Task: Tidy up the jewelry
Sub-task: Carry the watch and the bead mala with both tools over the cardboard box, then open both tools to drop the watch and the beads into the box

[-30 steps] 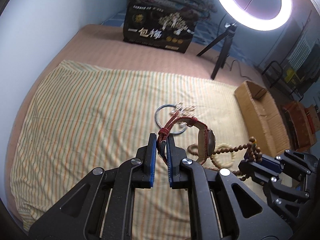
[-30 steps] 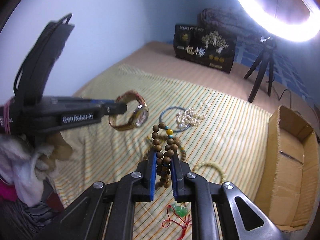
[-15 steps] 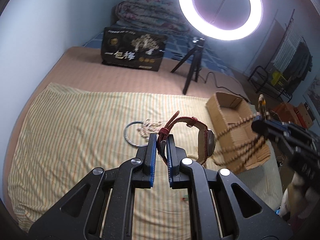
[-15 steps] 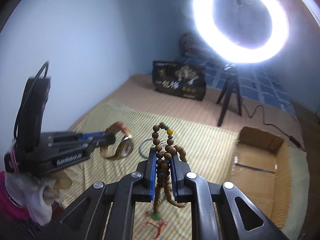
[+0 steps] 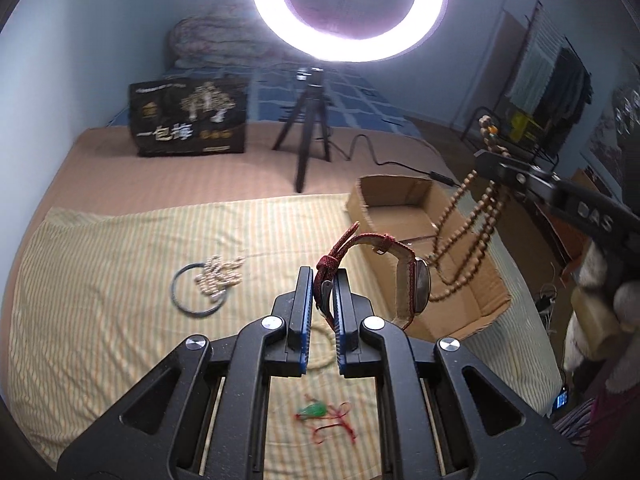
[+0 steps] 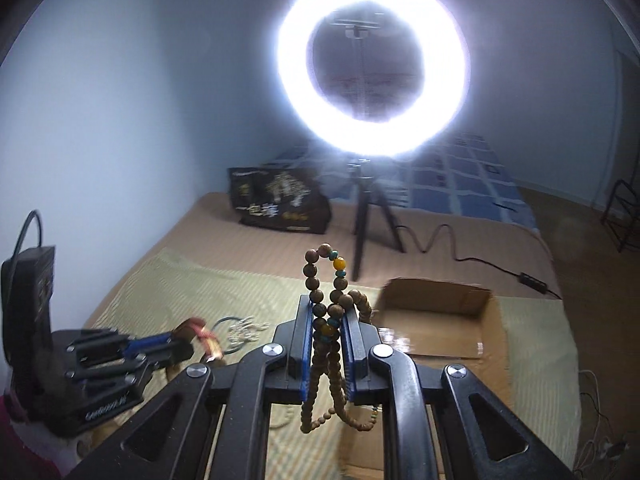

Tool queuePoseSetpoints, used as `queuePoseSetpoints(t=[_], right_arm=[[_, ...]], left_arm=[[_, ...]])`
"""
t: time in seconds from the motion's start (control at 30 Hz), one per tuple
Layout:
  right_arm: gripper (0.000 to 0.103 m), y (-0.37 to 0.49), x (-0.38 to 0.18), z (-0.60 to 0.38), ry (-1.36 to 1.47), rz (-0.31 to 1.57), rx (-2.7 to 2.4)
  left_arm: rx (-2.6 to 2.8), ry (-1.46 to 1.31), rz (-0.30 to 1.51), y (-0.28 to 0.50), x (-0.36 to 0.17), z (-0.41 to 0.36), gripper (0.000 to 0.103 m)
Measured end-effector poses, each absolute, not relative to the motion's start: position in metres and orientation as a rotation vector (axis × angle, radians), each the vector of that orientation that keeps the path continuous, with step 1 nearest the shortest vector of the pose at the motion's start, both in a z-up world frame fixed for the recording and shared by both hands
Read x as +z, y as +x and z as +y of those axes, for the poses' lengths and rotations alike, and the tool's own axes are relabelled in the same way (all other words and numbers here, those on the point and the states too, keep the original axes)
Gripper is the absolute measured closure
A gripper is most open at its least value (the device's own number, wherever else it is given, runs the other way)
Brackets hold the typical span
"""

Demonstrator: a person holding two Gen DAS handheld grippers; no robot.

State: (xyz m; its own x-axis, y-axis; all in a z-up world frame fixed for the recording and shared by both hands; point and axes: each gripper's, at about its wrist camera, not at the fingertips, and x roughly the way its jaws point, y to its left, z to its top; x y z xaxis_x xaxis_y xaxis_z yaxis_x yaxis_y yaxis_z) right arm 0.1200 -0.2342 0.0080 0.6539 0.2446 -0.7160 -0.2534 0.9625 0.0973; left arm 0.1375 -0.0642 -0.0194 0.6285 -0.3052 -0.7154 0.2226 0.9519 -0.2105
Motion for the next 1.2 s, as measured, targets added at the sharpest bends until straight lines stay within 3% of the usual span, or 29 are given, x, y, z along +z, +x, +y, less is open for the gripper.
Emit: queuePoseSetpoints(t=[0.6, 1.2], right_arm=[[0.092, 0.164, -0.025, -0.315, 0.010, 0.888, 0.113], [0.092, 0.204, -0.093, -0.344, 0.034, 1.030, 0.052]], left_arm=[[-0.406, -0.026, 0.907, 0.159, -0.054, -0.157, 0.095], [-0.443, -0.011, 1.010, 0.181, -0.096, -0.194, 0.095]])
